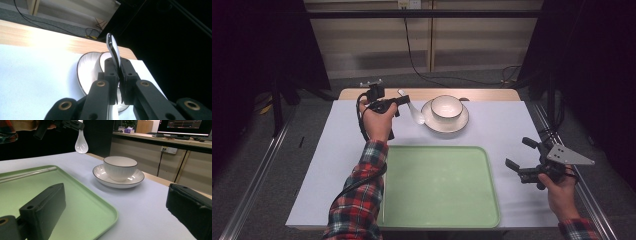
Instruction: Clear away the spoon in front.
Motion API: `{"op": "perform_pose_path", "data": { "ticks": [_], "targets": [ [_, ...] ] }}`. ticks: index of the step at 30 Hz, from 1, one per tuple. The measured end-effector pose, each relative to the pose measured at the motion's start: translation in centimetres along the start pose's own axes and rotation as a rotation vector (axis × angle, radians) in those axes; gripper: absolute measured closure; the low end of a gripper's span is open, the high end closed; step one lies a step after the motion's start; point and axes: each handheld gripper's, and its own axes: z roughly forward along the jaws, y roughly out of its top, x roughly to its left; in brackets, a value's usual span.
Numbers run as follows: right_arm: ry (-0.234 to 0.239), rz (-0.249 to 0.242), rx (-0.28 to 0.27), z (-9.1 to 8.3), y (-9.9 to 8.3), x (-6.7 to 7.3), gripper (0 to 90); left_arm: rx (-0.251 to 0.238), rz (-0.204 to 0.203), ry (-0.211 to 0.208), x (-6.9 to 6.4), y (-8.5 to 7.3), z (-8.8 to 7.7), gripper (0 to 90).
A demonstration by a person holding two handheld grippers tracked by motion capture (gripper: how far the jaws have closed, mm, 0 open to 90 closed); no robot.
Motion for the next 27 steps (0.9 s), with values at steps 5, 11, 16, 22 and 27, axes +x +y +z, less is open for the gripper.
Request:
{"op": "perform_pose_path", "data": {
  "ticks": [5,11,16,22,27],
  "targets": [
    [-0.003,0.0,0.002,0.0,0.0,0.0,1.8,0.042,-0.001,0.002,0.2,-0.7,-0.4,86.0],
    [0.0,-0.001,-0.001,0.0,0.0,0.0,1.9,0.073,0.003,-0.004,0.4,-1.6,-1.3,86.0],
    [0.001,-0.001,-0.002,0.0,0.0,0.0,1.9,0.101,0.007,-0.006,0.7,-2.4,-1.9,85.9],
    [0.007,-0.006,0.005,0.0,0.0,0.0,1.9,0.131,-0.002,-0.023,1.1,-3.4,-2.8,85.9],
    [0.004,-0.01,0.003,0.1,0.0,0.0,1.8,0.176,0.014,-0.039,0.8,-4.1,-3.4,86.0]
  ]
}}
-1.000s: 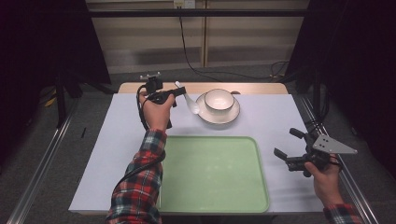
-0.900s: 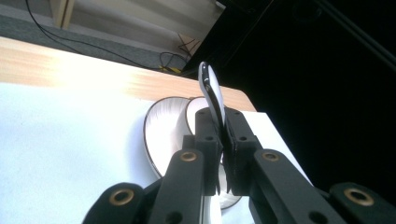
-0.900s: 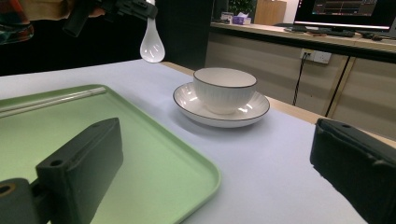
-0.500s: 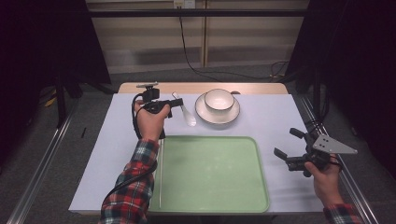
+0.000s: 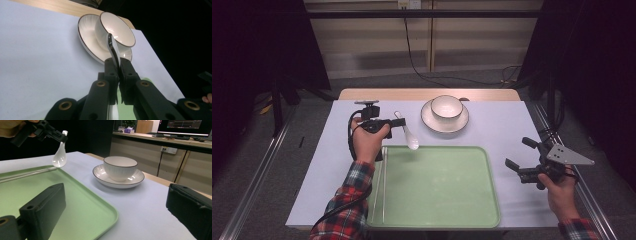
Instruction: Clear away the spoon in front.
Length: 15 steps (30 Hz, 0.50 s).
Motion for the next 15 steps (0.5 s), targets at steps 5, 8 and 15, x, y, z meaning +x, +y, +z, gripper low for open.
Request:
{"op": "perform_pose_path", "data": {
  "ticks": [5,8,15],
  "targets": [
    [-0.004,0.009,0.003,0.1,0.0,0.1,1.9,0.036,0.013,-0.009,0.1,-1.1,-0.4,86.0],
    [-0.005,0.01,0.001,0.1,0.0,0.1,1.9,0.046,0.005,-0.017,0.3,-1.8,-0.5,86.0],
    [0.0,0.008,0.001,0.2,0.0,0.2,1.9,0.054,-0.005,-0.025,0.5,-3.0,-1.1,86.0]
  ]
}}
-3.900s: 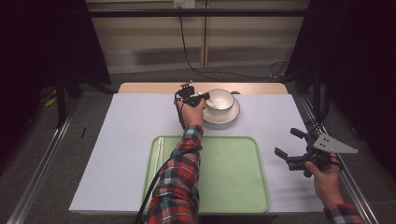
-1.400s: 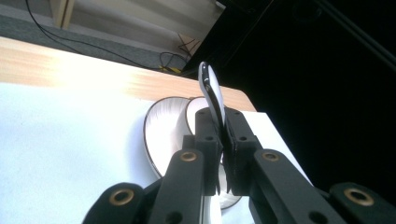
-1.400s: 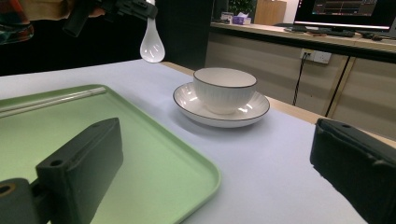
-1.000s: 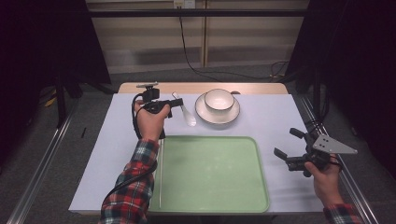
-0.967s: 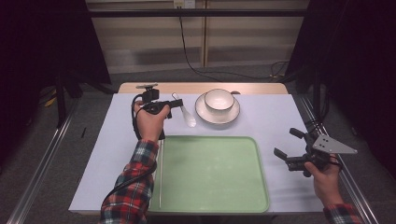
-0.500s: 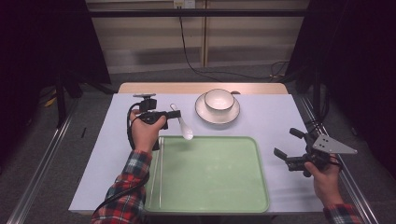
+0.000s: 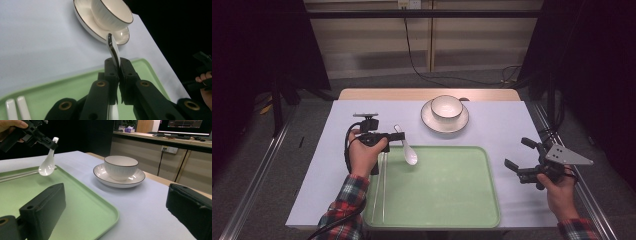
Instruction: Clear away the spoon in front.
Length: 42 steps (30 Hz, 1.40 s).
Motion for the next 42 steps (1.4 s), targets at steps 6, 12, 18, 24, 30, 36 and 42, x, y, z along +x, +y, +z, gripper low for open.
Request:
{"op": "perform_pose_path", "data": {
  "ticks": [6,12,18,24,30,36,42],
  "targets": [
    [0.005,-0.008,0.007,0.0,0.0,0.0,1.9,0.025,-0.025,0.005,0.4,-1.0,-0.5,86.0],
    [0.004,-0.011,0.012,0.1,0.0,0.1,1.9,0.061,-0.038,-0.005,0.8,-2.0,-0.7,86.0],
    [0.006,-0.004,0.011,0.4,0.0,0.2,1.9,0.072,-0.056,0.006,1.6,-2.8,-0.6,85.9],
    [0.014,-0.012,0.019,0.4,-0.1,0.2,1.9,0.079,-0.035,0.017,1.8,-2.9,-0.3,85.4],
    [0.014,-0.008,0.017,0.4,-0.1,0.2,1.9,0.093,-0.015,0.041,1.9,-3.4,0.5,82.7],
    [0.017,-0.01,0.015,0.4,-0.1,0.2,1.9,0.113,-0.009,0.044,1.8,-4.0,0.6,82.1],
    [0.017,-0.013,0.011,0.4,0.0,0.3,1.9,0.135,0.005,0.059,2.1,-4.7,0.6,80.2]
  ]
}}
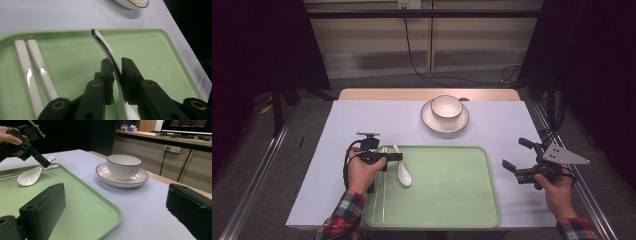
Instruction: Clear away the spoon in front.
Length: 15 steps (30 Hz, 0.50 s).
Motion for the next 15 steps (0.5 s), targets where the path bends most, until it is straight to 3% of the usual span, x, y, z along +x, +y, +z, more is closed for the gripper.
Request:
{"op": "perform_pose_path", "data": {
  "ticks": [7,8,15],
  "targets": [
    [0.002,-0.001,-0.003,0.2,0.01,0.01,1.9,0.004,0.009,0.022,0.07,-0.27,0.24,77.9],
    [0.003,0.001,-0.001,0.21,0.02,0.03,1.9,0.016,0.026,0.026,0.22,-0.3,0.27,77.1],
    [0.006,-0.001,-0.006,0.28,0.13,-0.02,1.9,0.03,0.012,0.047,0.53,-0.46,0.59,75.2]
  ]
}}
